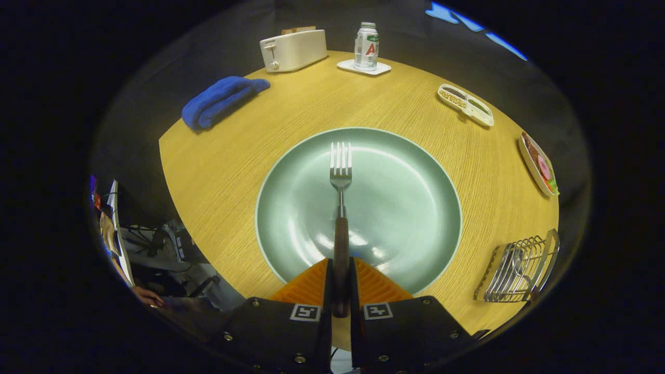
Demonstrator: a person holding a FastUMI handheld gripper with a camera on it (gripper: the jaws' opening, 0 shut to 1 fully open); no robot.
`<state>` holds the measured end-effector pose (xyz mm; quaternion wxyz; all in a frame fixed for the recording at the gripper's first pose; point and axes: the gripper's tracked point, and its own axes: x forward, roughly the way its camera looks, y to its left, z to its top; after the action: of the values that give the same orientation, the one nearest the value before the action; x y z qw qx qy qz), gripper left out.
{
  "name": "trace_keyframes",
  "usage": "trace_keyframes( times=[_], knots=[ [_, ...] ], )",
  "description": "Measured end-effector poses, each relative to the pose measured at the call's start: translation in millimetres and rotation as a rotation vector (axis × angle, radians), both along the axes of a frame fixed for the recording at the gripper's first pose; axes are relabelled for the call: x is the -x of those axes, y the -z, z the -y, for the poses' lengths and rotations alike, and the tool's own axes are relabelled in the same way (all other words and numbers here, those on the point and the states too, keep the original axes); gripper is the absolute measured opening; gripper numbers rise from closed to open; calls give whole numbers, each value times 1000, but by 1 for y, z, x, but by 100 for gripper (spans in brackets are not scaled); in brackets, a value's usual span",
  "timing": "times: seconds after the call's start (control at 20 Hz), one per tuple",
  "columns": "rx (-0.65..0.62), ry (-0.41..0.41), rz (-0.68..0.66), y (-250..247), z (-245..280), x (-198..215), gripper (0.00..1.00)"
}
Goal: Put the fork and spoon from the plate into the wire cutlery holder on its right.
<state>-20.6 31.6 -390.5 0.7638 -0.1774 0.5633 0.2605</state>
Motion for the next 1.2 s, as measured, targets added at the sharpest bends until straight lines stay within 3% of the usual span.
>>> trace_keyframes(
  times=[0.15,0.25,0.65,0.75,1.05,1.2],
  knots=[
    [-18,48,-25,-2,2,1,5],
    [-61,81,-68,-16,1,3,5],
    [49,-81,-138,-122,71,0,5],
    [76,-89,-156,-146,95,0,5],
    [146,-42,-196,-183,161,-3,5],
    [144,23,-271,-194,188,3,5]
  ],
)
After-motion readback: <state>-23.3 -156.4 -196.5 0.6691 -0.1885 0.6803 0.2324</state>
